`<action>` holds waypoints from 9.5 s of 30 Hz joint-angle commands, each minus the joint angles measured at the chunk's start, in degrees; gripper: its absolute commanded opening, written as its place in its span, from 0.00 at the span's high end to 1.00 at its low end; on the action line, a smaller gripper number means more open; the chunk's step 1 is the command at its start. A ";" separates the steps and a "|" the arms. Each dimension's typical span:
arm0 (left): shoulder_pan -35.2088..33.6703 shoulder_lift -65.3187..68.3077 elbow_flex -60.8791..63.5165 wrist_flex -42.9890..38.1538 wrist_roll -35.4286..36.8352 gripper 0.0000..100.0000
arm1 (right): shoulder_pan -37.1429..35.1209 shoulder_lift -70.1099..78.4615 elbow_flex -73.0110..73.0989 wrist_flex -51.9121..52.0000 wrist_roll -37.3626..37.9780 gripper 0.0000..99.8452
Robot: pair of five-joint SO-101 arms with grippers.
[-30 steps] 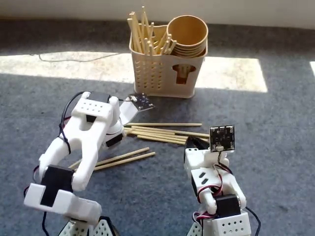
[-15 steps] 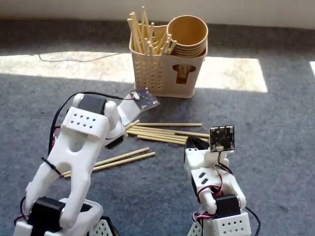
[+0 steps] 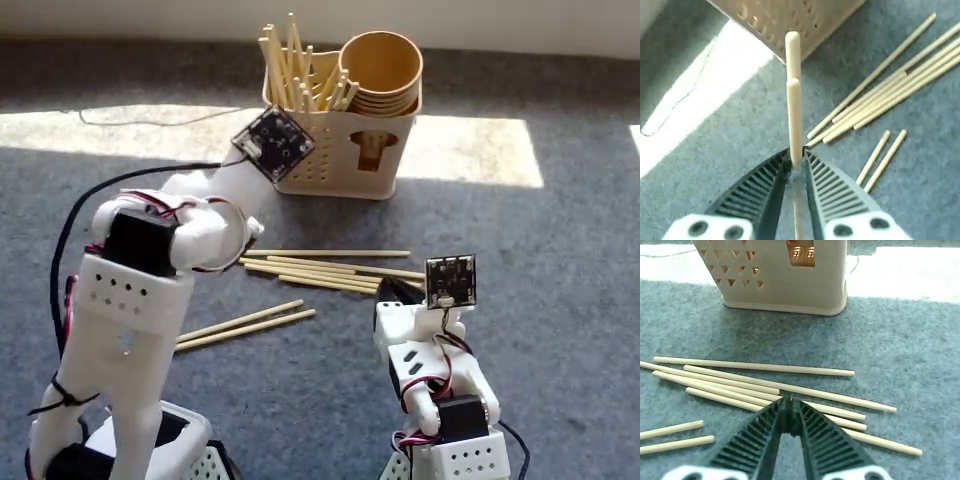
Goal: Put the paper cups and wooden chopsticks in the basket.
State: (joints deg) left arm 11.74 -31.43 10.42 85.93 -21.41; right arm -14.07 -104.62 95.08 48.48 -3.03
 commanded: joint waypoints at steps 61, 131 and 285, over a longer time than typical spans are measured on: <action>0.22 20.09 -4.97 -68.31 23.47 0.98 | 0.04 -0.66 -0.22 -0.84 -0.09 0.99; -25.27 -49.45 47.60 -19.87 24.79 0.81 | -2.51 -0.57 -0.66 4.18 2.90 0.99; -35.74 -73.19 86.73 -29.63 21.10 0.82 | -11.21 65.45 -79.16 3.65 -9.14 0.99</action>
State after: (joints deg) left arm -23.60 -104.13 95.87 57.36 0.22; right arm -25.93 -34.99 18.68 56.92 -11.30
